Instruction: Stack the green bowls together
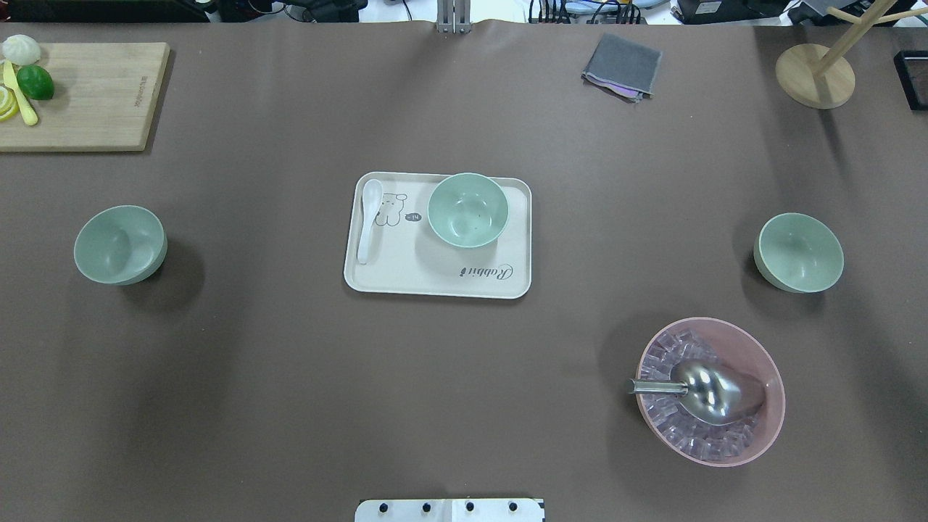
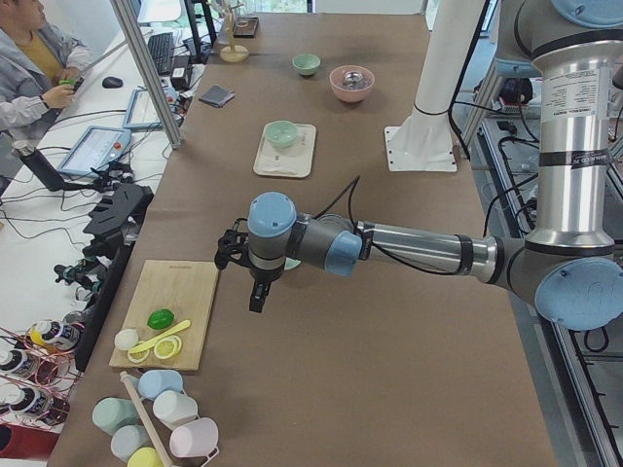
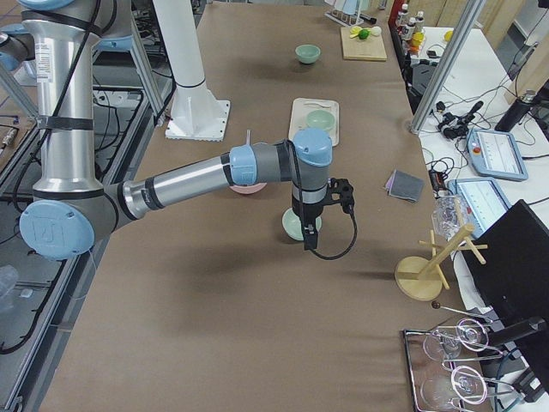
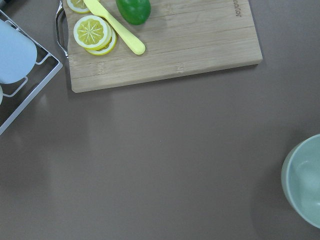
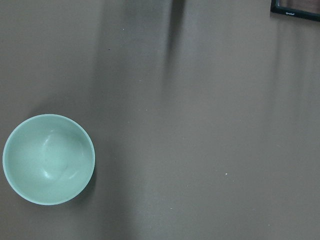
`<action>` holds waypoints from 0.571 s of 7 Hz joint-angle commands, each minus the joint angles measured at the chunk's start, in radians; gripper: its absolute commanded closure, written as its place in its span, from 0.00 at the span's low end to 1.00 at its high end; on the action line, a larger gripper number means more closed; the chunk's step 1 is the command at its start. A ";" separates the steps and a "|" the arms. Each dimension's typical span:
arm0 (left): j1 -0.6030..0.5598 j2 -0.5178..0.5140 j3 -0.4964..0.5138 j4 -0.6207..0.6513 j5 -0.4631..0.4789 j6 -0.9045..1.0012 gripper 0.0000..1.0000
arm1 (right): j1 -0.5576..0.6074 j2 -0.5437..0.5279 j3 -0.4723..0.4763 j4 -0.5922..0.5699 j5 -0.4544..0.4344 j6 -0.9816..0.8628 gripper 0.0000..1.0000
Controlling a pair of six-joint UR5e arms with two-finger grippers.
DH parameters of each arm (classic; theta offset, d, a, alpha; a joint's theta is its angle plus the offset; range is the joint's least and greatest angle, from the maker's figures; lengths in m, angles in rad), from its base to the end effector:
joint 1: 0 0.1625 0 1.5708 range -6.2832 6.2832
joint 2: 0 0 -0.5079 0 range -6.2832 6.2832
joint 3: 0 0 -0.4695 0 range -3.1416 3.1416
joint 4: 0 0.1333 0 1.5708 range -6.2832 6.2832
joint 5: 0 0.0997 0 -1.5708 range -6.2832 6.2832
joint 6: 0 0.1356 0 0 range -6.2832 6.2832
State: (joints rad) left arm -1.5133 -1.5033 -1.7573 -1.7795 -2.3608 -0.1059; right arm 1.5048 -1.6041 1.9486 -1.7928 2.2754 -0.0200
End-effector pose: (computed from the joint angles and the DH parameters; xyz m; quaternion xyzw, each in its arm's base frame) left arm -0.0049 -0.5582 0.6718 0.1191 0.3907 0.0407 0.9119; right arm 0.0100 -0.5384 0.6019 0.0495 -0.3456 -0.0614 0.9350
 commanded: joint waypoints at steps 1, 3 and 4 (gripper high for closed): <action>0.002 -0.002 -0.001 -0.005 0.001 0.002 0.02 | 0.000 0.001 -0.002 0.039 -0.002 0.008 0.00; 0.001 0.014 0.001 -0.005 0.002 0.003 0.02 | 0.000 0.000 -0.004 0.041 -0.002 0.009 0.00; 0.002 0.026 -0.002 -0.009 0.002 0.003 0.02 | 0.000 0.004 -0.004 0.041 -0.002 0.012 0.00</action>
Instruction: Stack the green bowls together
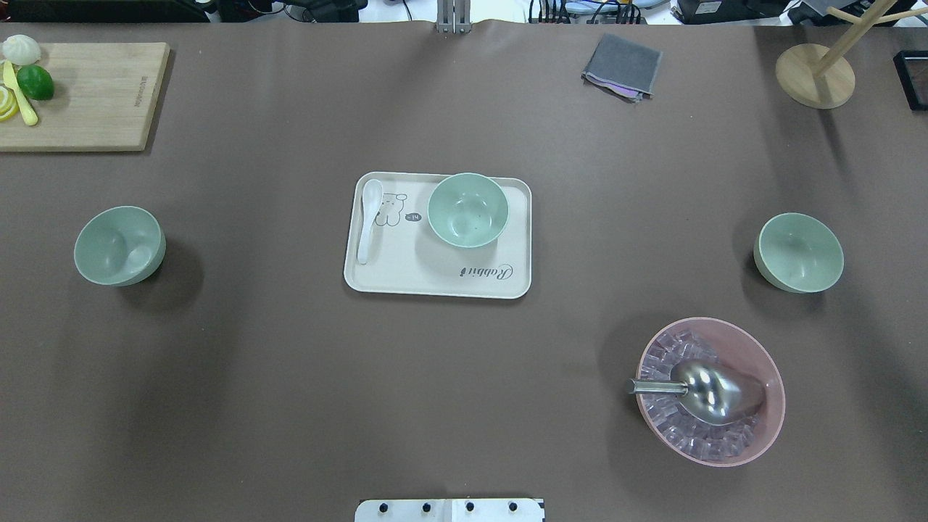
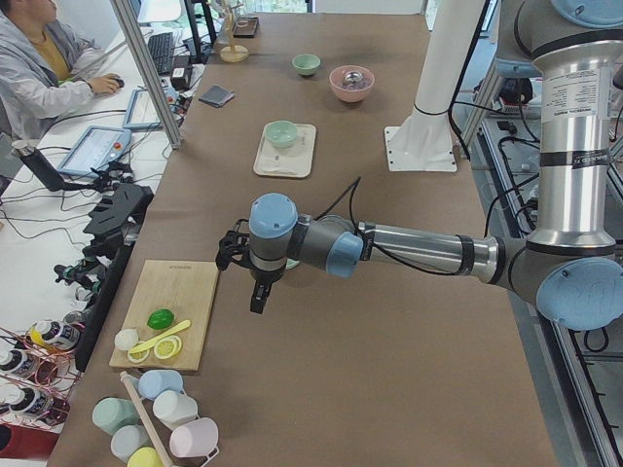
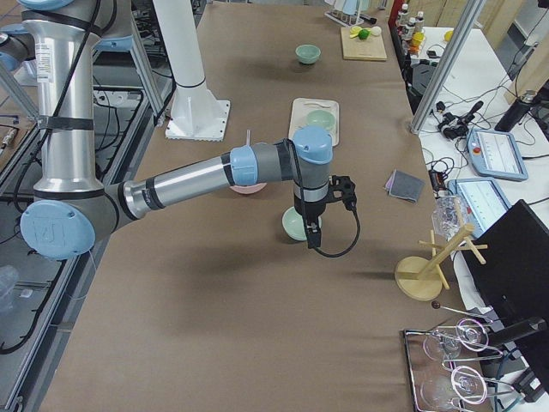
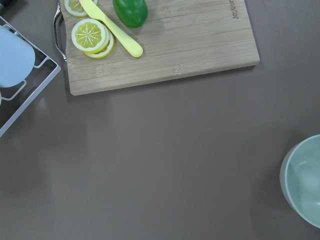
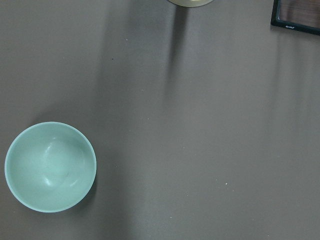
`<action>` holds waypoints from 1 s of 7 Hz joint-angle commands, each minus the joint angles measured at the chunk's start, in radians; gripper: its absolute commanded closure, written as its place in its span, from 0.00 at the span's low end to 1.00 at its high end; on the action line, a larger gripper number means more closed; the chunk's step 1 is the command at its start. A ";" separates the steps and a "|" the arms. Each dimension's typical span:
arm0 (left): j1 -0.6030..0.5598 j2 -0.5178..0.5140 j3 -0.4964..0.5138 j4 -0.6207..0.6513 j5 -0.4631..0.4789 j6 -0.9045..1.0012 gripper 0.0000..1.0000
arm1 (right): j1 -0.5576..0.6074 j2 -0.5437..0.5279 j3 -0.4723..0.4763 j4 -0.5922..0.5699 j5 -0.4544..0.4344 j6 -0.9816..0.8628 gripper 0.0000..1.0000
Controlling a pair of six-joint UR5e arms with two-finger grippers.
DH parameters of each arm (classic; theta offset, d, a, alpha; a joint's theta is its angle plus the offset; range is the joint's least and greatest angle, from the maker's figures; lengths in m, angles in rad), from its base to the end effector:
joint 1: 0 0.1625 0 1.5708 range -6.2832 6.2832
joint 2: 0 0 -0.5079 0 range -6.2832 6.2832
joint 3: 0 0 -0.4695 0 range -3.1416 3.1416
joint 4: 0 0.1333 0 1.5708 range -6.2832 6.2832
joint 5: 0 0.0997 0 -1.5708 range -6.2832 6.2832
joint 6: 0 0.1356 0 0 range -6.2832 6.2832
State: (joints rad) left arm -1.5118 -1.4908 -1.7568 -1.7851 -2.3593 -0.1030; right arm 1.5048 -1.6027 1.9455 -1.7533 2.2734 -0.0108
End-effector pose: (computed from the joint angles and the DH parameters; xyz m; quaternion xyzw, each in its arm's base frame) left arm -0.0046 -0.5522 0.6784 0.1161 0.3899 0.0412 0.9126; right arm 0.0099 -0.5428 0.5986 0.0657 -0.3450 -0.0635 0.9342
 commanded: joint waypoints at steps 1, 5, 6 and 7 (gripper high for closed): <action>-0.001 0.011 -0.004 -0.005 0.000 -0.001 0.02 | 0.000 0.003 0.000 0.001 0.000 0.003 0.00; -0.001 0.015 -0.029 -0.019 0.006 -0.003 0.02 | 0.000 -0.002 0.000 0.001 0.000 0.003 0.00; -0.002 0.015 -0.033 -0.019 0.006 -0.003 0.02 | 0.000 -0.002 0.000 0.001 0.001 0.003 0.00; -0.001 0.015 -0.036 -0.019 0.006 -0.003 0.02 | 0.000 0.001 0.001 0.001 0.001 0.005 0.00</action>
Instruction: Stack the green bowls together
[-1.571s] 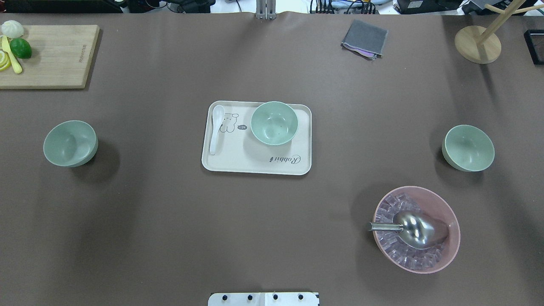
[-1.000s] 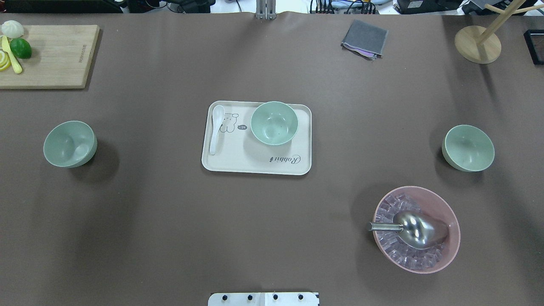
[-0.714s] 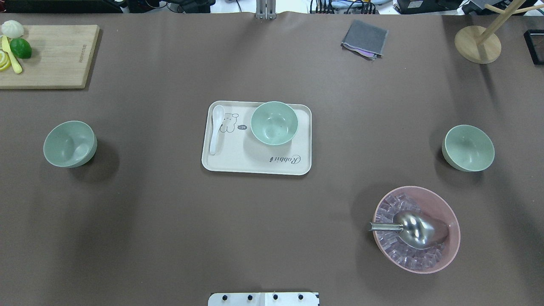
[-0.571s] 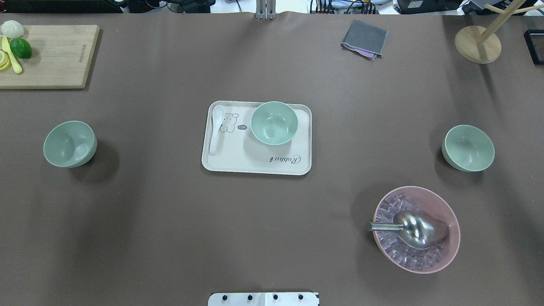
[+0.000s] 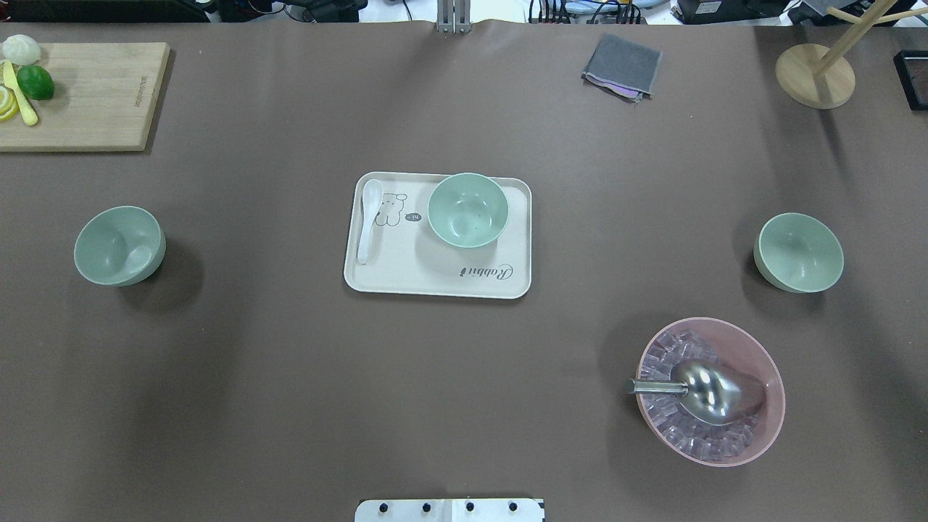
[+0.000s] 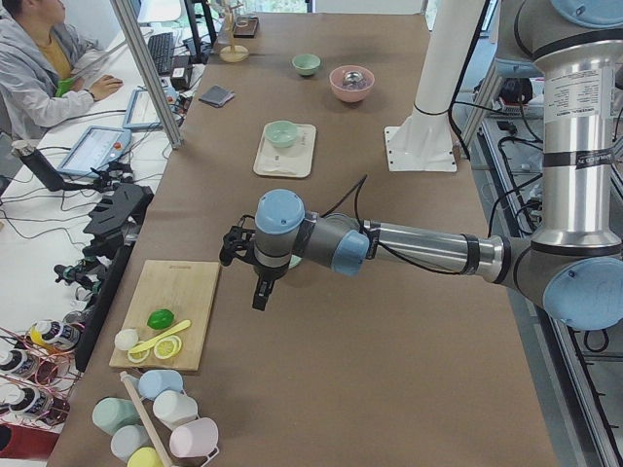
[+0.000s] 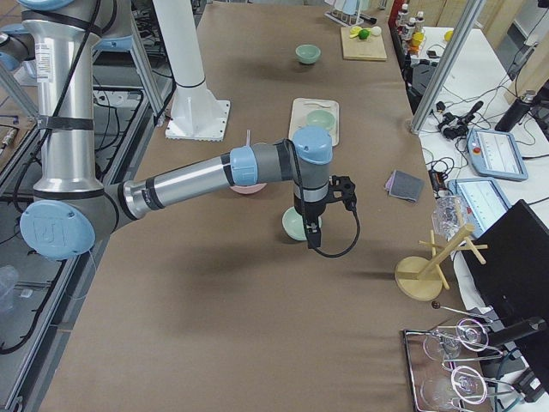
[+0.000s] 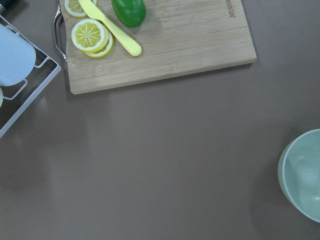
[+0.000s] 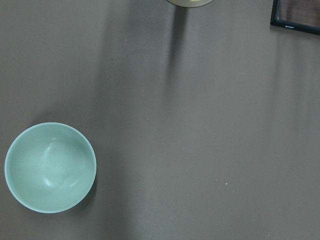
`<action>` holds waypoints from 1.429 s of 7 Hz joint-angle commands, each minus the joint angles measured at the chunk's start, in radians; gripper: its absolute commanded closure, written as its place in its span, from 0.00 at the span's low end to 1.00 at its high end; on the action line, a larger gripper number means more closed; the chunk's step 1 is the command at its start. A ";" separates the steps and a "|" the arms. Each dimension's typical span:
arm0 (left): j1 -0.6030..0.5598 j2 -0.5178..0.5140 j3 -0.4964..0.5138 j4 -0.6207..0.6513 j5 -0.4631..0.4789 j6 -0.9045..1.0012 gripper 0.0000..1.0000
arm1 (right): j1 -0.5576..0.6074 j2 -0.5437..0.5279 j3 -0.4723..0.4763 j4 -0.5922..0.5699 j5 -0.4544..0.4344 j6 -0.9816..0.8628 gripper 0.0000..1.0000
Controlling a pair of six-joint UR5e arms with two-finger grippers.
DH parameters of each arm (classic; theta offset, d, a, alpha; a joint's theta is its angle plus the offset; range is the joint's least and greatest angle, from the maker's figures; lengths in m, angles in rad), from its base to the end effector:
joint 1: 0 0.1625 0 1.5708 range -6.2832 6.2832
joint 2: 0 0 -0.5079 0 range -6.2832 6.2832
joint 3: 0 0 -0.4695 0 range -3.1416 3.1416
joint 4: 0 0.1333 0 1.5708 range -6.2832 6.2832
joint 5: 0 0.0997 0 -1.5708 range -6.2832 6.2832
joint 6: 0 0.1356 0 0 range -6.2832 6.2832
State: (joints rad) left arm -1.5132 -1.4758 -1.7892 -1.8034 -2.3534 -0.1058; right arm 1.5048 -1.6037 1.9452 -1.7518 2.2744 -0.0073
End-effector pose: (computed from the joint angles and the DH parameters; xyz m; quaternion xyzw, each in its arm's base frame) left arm -0.0063 -0.5460 0.6657 0.1325 0.3875 0.0456 0.9112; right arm 0.0098 -0.5424 0.5990 0.0651 -0.3455 -0.0619 0.9341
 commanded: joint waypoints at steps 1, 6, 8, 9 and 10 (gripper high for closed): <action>0.001 0.000 -0.001 -0.001 0.002 0.000 0.02 | 0.000 0.002 0.000 0.000 0.001 0.001 0.00; -0.001 0.005 0.001 0.001 -0.004 -0.002 0.02 | 0.000 -0.004 -0.003 0.000 0.004 0.001 0.00; 0.001 0.005 0.017 -0.001 0.000 0.000 0.02 | 0.000 0.004 -0.002 0.002 0.010 0.000 0.00; -0.001 0.005 0.014 -0.002 0.000 0.001 0.02 | 0.000 0.002 -0.009 0.035 0.010 0.001 0.00; -0.002 0.006 0.011 -0.007 -0.003 0.008 0.02 | 0.000 -0.002 -0.012 0.053 0.010 0.001 0.00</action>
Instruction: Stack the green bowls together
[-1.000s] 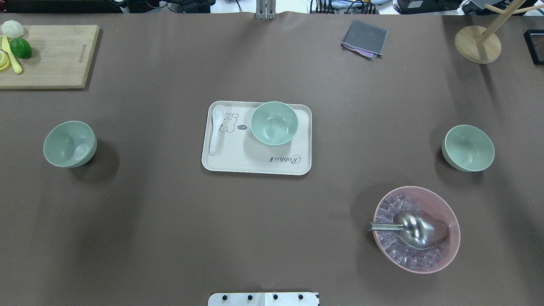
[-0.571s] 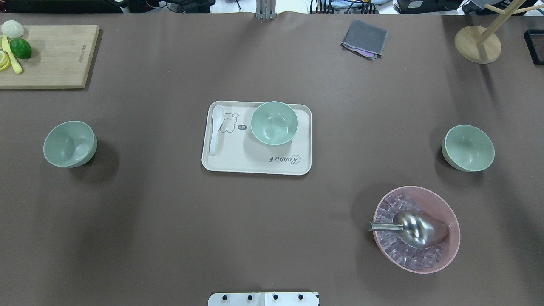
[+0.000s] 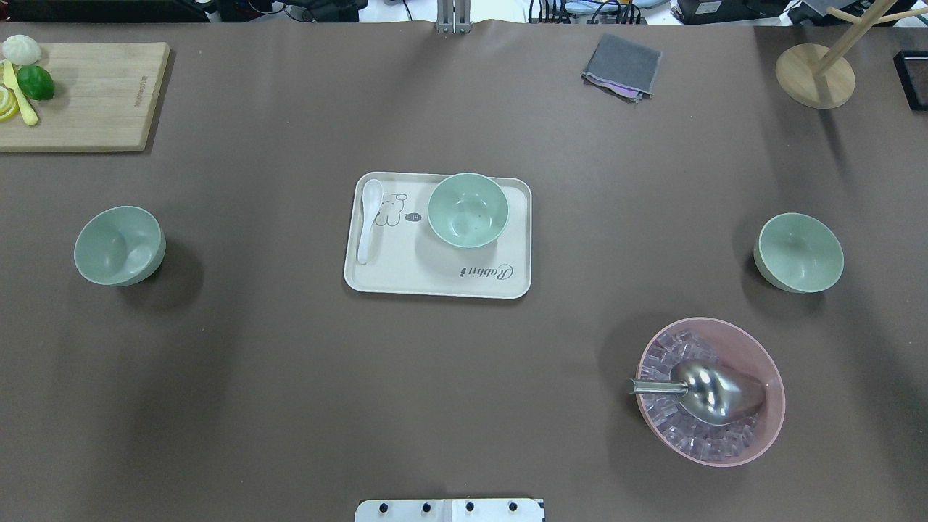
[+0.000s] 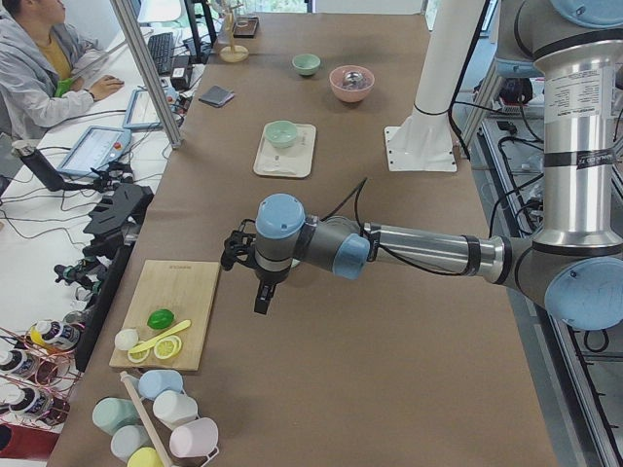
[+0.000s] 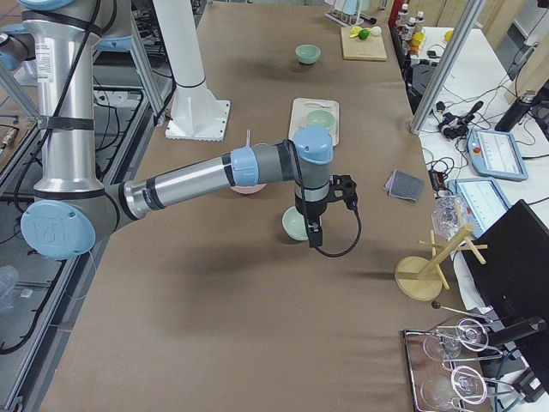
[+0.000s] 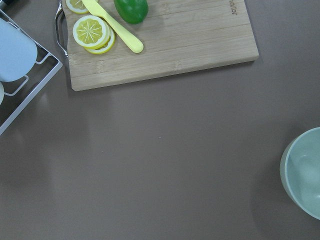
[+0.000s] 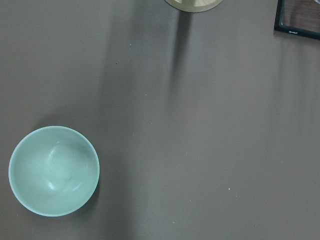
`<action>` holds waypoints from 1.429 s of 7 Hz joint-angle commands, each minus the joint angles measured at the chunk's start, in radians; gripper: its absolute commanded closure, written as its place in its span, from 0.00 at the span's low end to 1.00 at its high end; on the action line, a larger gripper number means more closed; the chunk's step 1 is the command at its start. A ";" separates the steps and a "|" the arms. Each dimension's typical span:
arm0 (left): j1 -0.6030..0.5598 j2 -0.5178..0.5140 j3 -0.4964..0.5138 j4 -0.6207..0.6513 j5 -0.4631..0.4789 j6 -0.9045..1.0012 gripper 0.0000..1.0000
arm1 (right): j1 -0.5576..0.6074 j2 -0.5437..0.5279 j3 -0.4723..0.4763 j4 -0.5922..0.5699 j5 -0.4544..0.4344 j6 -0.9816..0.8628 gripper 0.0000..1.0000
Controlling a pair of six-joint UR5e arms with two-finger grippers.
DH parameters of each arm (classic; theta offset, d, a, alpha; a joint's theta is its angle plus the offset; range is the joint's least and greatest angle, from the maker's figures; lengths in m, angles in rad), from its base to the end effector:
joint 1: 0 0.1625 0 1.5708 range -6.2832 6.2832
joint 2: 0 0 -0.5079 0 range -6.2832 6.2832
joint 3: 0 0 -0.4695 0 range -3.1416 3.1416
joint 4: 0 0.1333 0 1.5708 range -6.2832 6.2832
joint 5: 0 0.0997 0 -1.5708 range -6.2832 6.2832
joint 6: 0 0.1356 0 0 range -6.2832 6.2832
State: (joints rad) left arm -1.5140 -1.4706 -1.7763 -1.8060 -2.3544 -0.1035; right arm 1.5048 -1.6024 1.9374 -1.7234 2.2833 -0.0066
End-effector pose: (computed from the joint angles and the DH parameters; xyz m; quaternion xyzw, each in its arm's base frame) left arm -0.0068 -0.5434 0.6757 0.1260 0.3877 0.0434 0.9121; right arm 0.0087 -0.5458 0.5986 0.0750 -0.3497 -0.0656 0.9315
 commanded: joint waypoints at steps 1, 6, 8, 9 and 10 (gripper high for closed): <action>-0.003 0.003 -0.003 -0.006 -0.005 0.005 0.02 | -0.006 -0.005 -0.006 0.041 0.001 0.001 0.00; 0.003 -0.004 0.000 -0.006 -0.006 -0.002 0.02 | -0.043 -0.001 -0.006 0.076 0.064 0.002 0.00; 0.012 -0.017 -0.003 -0.006 -0.006 -0.019 0.02 | -0.080 0.012 -0.038 0.096 0.062 0.004 0.00; 0.065 -0.034 -0.005 -0.019 -0.006 -0.066 0.02 | -0.107 0.047 -0.070 0.096 0.062 0.032 0.00; 0.122 -0.062 0.000 -0.029 0.000 -0.138 0.02 | -0.159 0.091 -0.101 0.099 0.056 0.124 0.00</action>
State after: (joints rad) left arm -1.4549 -1.5039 -1.7789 -1.8228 -2.3595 -0.1682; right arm 1.3977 -1.5586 1.8740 -1.6283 2.3441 0.0384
